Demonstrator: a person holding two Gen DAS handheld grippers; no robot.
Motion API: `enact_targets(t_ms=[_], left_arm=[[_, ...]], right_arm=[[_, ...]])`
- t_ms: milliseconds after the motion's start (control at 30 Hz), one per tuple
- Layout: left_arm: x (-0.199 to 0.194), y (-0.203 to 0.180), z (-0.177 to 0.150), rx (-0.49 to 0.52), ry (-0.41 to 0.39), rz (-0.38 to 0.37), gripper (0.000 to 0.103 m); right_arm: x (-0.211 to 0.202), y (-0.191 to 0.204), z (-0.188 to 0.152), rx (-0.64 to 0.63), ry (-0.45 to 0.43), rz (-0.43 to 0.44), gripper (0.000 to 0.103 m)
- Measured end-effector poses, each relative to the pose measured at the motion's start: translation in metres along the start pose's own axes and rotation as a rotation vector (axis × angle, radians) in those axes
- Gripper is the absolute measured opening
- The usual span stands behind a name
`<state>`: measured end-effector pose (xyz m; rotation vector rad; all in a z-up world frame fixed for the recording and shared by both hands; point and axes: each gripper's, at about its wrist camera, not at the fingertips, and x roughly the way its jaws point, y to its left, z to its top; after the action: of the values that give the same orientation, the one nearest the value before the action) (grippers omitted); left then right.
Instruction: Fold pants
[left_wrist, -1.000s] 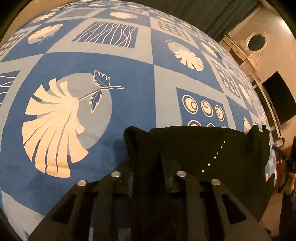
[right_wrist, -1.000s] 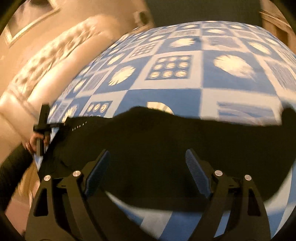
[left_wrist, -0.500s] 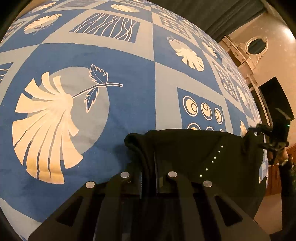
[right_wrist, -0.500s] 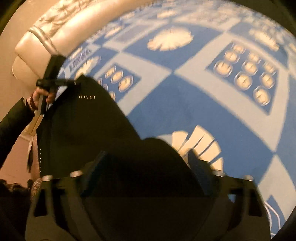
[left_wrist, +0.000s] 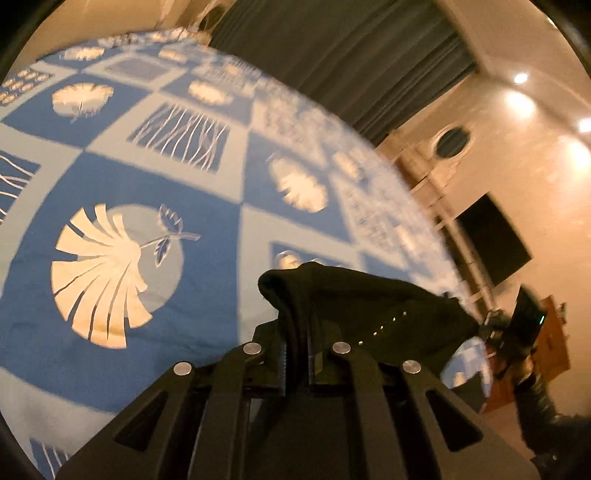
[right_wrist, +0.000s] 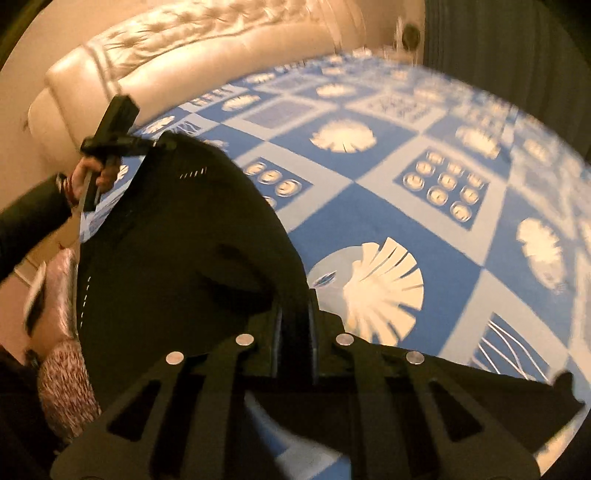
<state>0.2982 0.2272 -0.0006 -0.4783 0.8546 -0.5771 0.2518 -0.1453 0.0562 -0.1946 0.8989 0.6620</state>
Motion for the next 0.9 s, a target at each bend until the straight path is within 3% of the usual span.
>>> enact_targets(t_ms=[100, 200, 300, 400, 433, 533, 600, 667, 733, 833, 900], left_arm=[[-0.034, -0.021, -0.017, 0.018, -0.048, -0.059, 0.007], [-0.063, -0.034, -0.048, 0.033, -0.057, -0.069, 0.008], [-0.080, -0.033, -0.086, 0.008, -0.045, -0.046, 0.013], [-0.096, -0.017, -0.139, -0.093, -0.014, 0.014, 0.028], [-0.098, -0.013, -0.150, -0.119, -0.004, 0.024, 0.029], [-0.104, -0.005, -0.191, -0.202, 0.026, 0.078, 0.029], [-0.108, -0.002, -0.214, -0.280, 0.018, 0.093, 0.029], [-0.114, 0.000, -0.228, -0.363, -0.018, 0.081, 0.029], [-0.119, -0.002, -0.237, -0.440, -0.072, 0.075, 0.034], [-0.126, -0.010, -0.246, -0.525, -0.154, 0.066, 0.058], [-0.129, -0.014, -0.247, -0.556, -0.192, 0.064, 0.059]], right_arm=[[-0.031, 0.046, -0.028, -0.033, -0.057, -0.054, 0.011], [-0.040, 0.088, -0.067, -0.058, -0.064, -0.087, 0.011], [-0.026, 0.122, -0.106, -0.061, -0.017, -0.097, 0.011], [-0.001, 0.144, -0.138, -0.048, 0.065, -0.085, 0.012], [0.004, 0.149, -0.146, -0.048, 0.076, -0.085, 0.014], [0.012, 0.160, -0.163, -0.022, 0.100, -0.093, 0.026], [0.006, 0.162, -0.168, 0.034, 0.073, -0.073, 0.050], [-0.008, 0.162, -0.172, 0.124, 0.017, -0.033, 0.064], [-0.018, 0.160, -0.176, 0.196, -0.023, -0.010, 0.066], [-0.030, 0.151, -0.183, 0.340, -0.068, 0.028, 0.068], [-0.034, 0.139, -0.193, 0.469, -0.101, 0.071, 0.070]])
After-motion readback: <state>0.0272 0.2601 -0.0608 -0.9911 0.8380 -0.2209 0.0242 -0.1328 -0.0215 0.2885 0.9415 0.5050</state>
